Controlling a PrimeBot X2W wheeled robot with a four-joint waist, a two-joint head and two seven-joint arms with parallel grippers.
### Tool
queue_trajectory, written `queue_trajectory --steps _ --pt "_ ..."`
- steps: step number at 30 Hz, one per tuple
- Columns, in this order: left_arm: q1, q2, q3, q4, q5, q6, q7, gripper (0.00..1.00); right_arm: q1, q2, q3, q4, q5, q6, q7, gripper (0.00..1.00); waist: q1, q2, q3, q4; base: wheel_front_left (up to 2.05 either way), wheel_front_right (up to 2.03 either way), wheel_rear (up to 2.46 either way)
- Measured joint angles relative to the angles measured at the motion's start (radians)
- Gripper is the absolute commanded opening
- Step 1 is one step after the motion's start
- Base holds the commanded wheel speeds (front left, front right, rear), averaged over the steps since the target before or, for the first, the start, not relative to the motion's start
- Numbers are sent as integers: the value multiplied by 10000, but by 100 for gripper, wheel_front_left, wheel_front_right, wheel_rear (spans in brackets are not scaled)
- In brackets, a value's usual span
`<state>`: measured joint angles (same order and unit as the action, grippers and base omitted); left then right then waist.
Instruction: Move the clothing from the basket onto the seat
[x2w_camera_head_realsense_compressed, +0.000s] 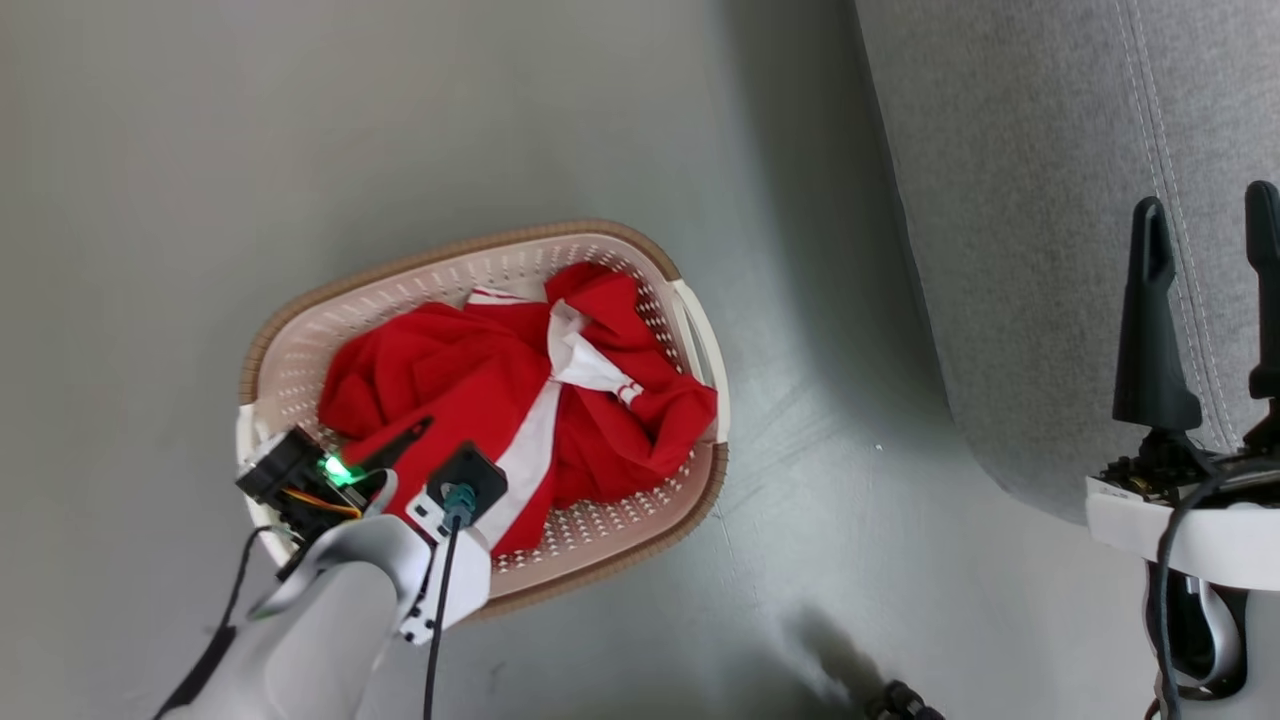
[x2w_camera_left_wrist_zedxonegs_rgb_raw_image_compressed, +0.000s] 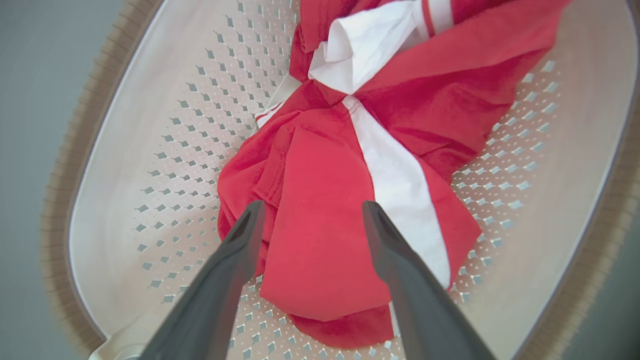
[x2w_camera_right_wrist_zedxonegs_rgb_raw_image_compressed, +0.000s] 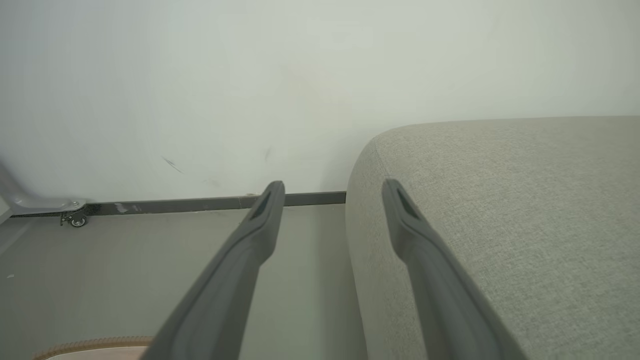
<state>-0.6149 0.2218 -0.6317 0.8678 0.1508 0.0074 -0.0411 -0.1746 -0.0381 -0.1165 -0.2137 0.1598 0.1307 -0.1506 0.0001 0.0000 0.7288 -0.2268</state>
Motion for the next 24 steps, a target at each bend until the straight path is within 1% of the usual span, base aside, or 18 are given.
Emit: queue_trajectory --steps 13,17,23,24 --pt "-869 180 -48 786 303 31 328 100 -621 0 345 487 213 0 -359 100 0 0 848 -502 0 0 0" --pt "-1132 190 -13 1039 385 280 523 100 -792 0 454 608 284 0 -433 100 0 0 1061 -627 0 0 0" --pt "-1287 244 100 1436 378 366 867 100 -1022 2 579 894 435 0 -581 100 0 0 1323 -801 0 0 0" --pt "-1291 238 109 1482 378 366 867 91 -1049 0 585 930 462 0 -616 100 0 0 1357 -829 0 0 0"
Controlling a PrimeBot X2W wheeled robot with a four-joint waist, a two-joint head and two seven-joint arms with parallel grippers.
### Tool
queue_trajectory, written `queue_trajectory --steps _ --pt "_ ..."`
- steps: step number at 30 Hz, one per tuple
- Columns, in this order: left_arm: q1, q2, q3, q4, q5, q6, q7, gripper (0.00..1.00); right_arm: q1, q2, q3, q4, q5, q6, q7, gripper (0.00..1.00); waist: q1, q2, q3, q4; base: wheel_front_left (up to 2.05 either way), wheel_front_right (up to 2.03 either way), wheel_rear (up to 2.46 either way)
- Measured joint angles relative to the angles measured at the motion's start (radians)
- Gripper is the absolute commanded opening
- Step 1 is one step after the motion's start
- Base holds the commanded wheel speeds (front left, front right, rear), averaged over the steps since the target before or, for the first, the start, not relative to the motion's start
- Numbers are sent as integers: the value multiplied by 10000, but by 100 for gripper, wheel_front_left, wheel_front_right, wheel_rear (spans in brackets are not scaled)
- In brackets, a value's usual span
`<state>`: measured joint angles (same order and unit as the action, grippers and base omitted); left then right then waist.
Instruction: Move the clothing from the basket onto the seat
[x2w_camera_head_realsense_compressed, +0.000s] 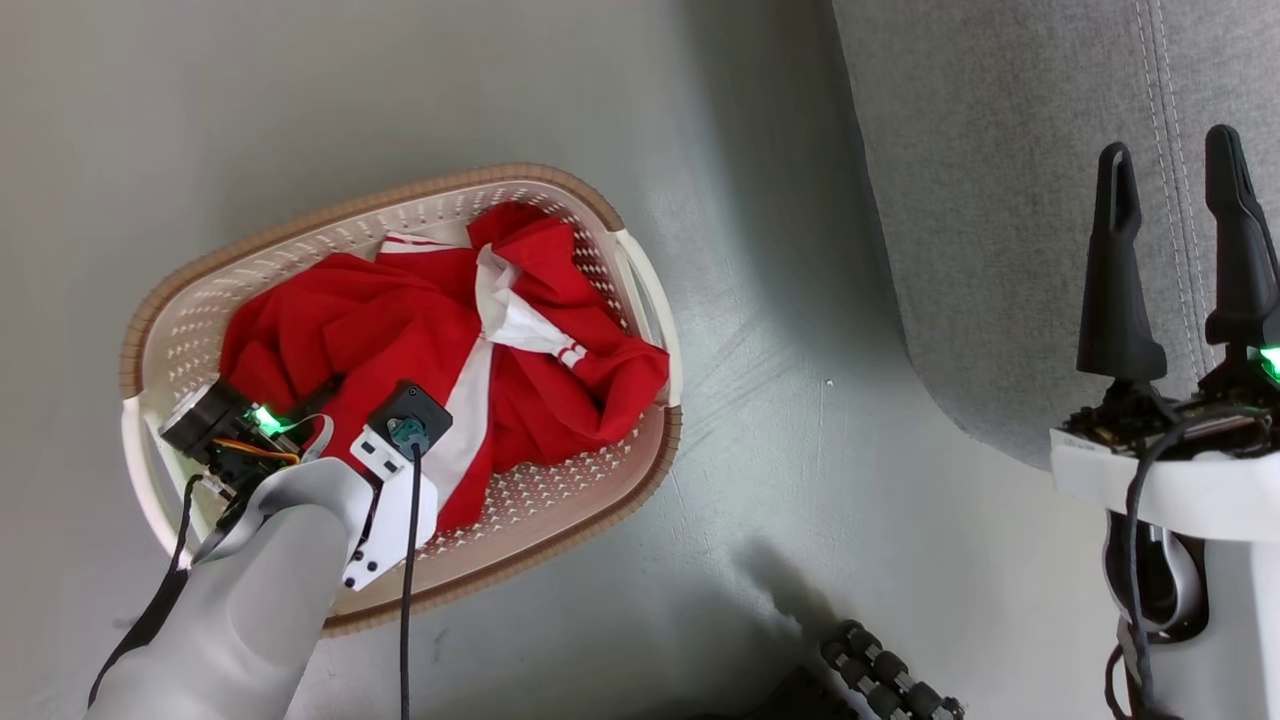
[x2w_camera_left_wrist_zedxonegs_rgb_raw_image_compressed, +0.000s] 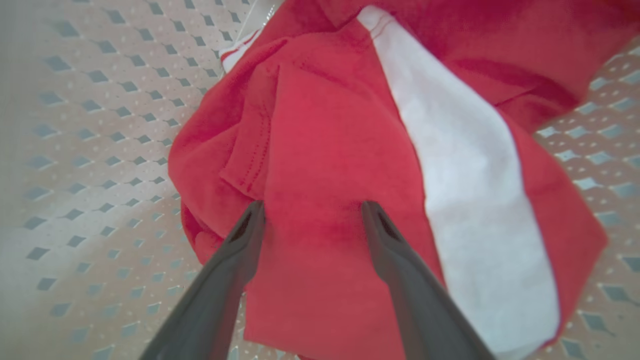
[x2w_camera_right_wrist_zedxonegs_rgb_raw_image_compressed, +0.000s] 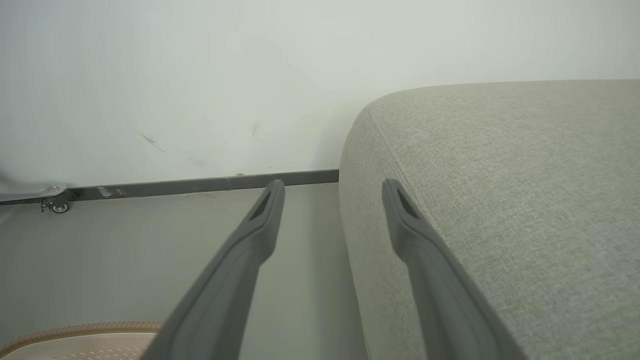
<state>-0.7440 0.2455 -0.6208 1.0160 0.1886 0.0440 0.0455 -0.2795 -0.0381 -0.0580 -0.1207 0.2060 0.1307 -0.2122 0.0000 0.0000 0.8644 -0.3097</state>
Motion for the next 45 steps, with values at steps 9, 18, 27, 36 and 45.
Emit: queue_trajectory --steps 9,18,27,36,45 --pt "-195 -84 -54 240 -10 -2 119 0 -346 0 113 428 153 0 -171 100 0 0 166 -203 0 0 0" --pt "-200 -157 -123 134 -8 0 -428 0 -635 0 94 872 261 0 -270 100 0 0 9 -176 0 0 0" --pt "-158 2 -82 -153 -46 132 -1197 0 -752 0 90 1233 259 0 -359 100 0 0 -343 1 0 0 0" --pt "392 63 629 -825 -794 723 -2295 0 -945 -6 40 1519 84 0 -372 100 0 0 -881 316 0 0 0" --pt "917 -196 1181 -1854 -1375 1329 -2811 0 -1065 -17 -61 1611 -401 0 -372 100 0 0 -1521 713 0 0 0"
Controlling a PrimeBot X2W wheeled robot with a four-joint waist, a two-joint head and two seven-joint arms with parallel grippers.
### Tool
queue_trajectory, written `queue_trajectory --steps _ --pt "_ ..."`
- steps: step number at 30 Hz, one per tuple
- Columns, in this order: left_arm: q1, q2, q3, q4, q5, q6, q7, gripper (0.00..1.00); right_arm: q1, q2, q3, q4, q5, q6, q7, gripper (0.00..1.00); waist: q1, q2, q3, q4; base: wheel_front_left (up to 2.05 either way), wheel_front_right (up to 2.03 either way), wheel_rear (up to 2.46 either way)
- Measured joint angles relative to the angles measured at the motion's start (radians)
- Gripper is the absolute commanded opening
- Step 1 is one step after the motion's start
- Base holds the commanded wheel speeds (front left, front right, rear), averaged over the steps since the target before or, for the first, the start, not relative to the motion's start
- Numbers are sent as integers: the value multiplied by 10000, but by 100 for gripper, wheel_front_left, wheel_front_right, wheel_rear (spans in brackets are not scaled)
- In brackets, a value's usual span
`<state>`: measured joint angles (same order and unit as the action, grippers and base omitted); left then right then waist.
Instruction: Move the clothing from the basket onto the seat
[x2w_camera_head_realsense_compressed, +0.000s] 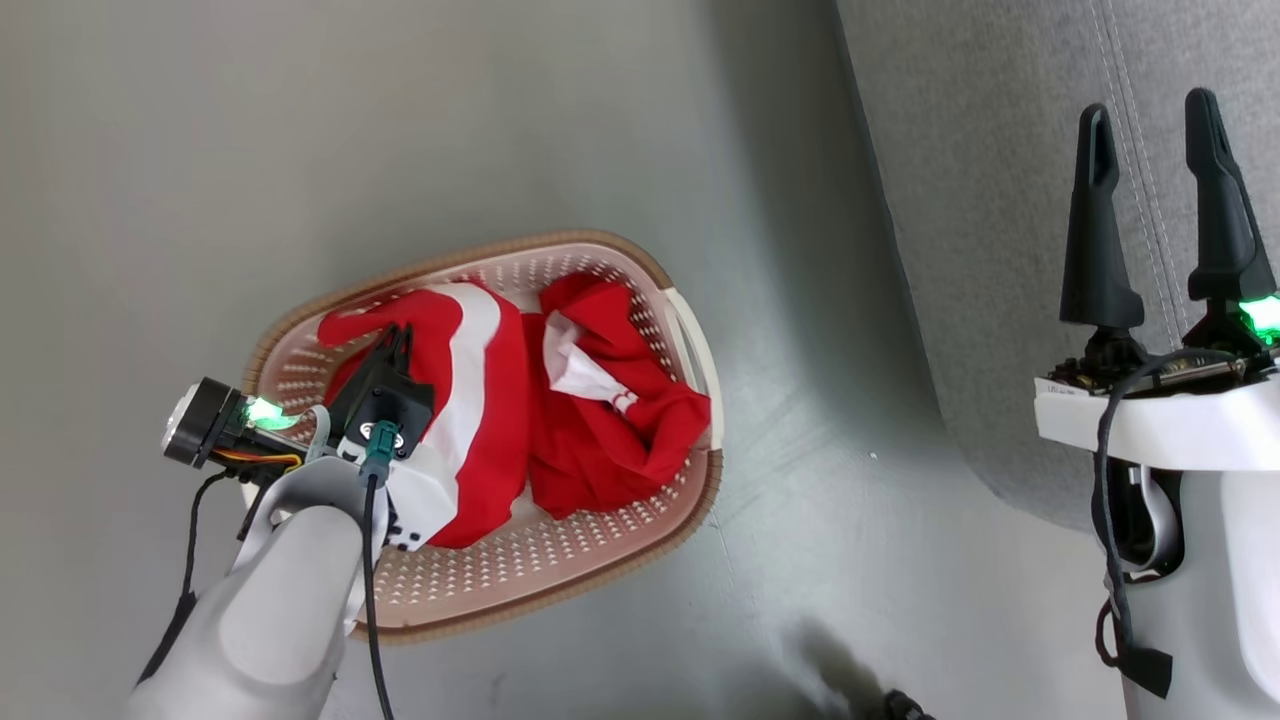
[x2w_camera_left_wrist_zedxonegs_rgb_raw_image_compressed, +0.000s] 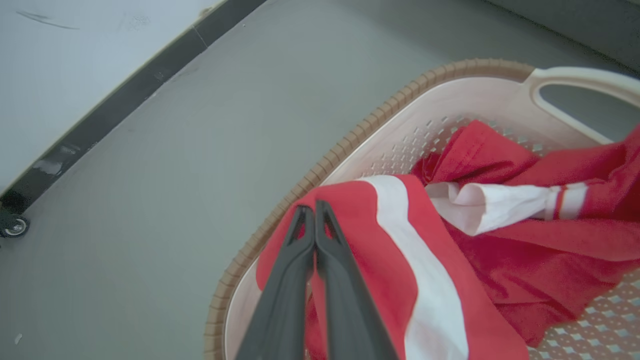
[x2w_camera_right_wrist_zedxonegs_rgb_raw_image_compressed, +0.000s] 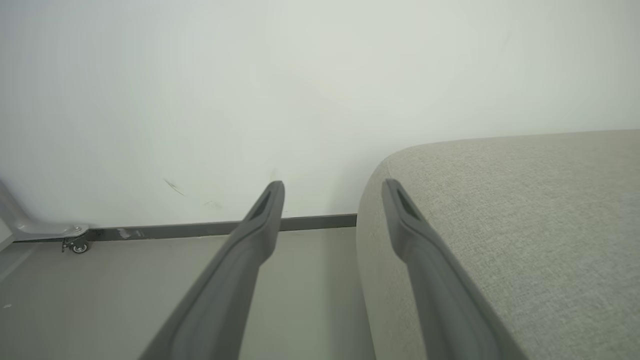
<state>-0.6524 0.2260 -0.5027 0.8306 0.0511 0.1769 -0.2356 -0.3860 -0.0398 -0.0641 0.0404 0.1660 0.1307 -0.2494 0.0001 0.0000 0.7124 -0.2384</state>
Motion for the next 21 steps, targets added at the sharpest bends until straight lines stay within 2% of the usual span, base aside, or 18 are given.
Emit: queue_trajectory --steps 12,21 --pt "802 -144 702 -1875 -612 800 -115 0 -69 -35 -44 217 -614 0 -2 100 0 0 -1031 643 0 0 0" --pt "1304 -58 863 -3605 -859 961 -127 0 -26 -199 136 477 -865 0 -2 100 0 0 -1929 1111 0 0 0"
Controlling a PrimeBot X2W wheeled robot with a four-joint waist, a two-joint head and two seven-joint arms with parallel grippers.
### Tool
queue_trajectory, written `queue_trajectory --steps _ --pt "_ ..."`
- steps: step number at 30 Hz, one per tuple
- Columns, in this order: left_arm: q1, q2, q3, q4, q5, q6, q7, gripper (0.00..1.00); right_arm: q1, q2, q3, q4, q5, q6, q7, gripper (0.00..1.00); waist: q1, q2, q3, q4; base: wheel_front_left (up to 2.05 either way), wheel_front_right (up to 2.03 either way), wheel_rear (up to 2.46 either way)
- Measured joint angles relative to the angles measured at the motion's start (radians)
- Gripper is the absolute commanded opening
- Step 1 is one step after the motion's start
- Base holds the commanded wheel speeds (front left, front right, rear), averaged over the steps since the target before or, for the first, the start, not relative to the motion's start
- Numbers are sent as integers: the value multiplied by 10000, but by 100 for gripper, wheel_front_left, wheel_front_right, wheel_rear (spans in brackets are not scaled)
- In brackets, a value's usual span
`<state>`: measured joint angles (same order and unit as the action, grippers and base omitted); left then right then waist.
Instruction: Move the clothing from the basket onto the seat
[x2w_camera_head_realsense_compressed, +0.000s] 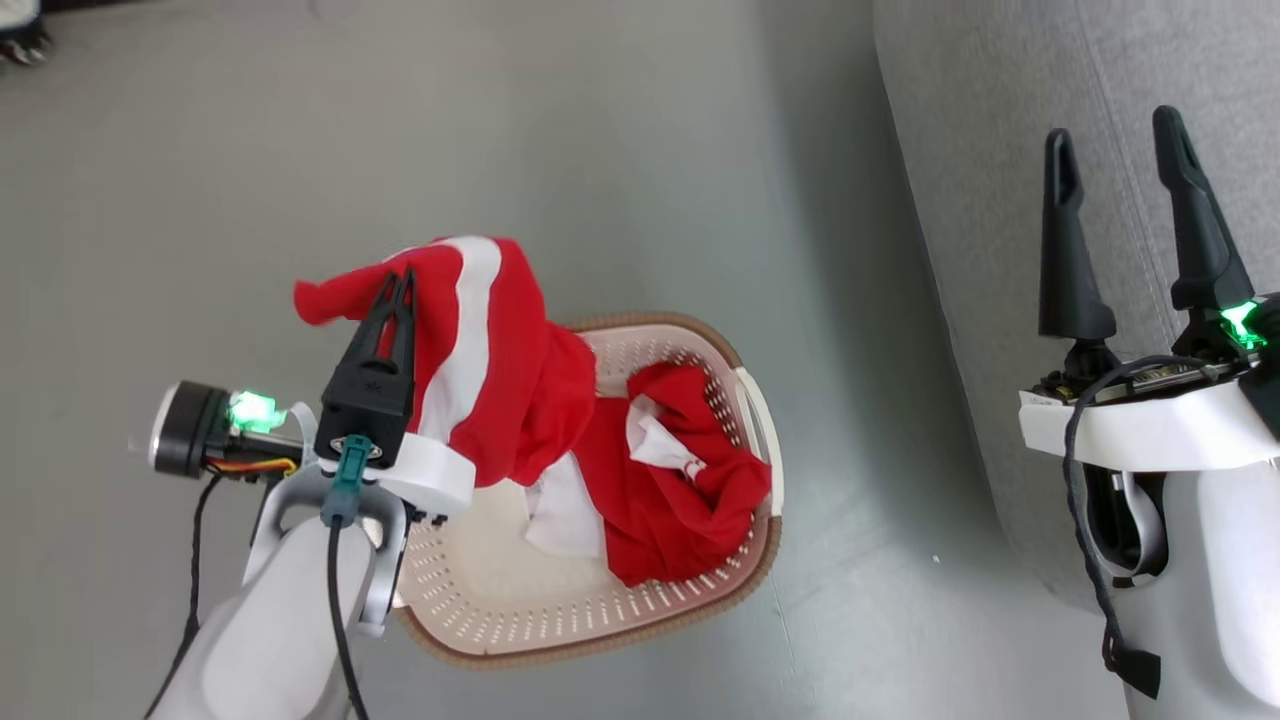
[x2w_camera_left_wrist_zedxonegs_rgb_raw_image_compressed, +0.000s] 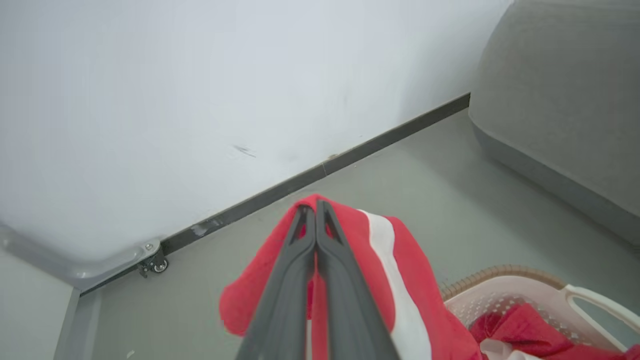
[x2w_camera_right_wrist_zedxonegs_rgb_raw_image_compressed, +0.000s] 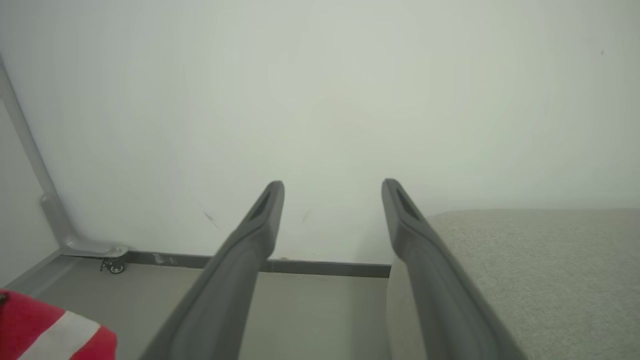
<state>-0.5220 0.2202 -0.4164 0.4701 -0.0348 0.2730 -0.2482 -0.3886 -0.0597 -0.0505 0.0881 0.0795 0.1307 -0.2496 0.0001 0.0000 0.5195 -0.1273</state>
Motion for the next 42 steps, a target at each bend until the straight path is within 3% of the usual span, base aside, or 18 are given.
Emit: queue_trajectory --steps 9,17,35,42 --pt "132 433 -8 -1732 40 -4 -44 0 374 -265 514 376 -184 0 -13 100 0 0 -964 376 0 0 0" --pt "552 871 79 -2429 -2 -182 -73 0 828 -686 1020 723 -288 0 -10 100 0 0 -1870 630 0 0 0" --pt "1091 1756 -27 -3747 -284 -1323 -75 0 1553 -1580 2708 1055 339 0 754 100 0 0 -3826 989 0 0 0" --pt "1079 1802 -56 -4098 -355 -1522 -75 0 1702 -1822 3730 1030 815 0 1129 100 0 0 -4359 1094 0 0 0"
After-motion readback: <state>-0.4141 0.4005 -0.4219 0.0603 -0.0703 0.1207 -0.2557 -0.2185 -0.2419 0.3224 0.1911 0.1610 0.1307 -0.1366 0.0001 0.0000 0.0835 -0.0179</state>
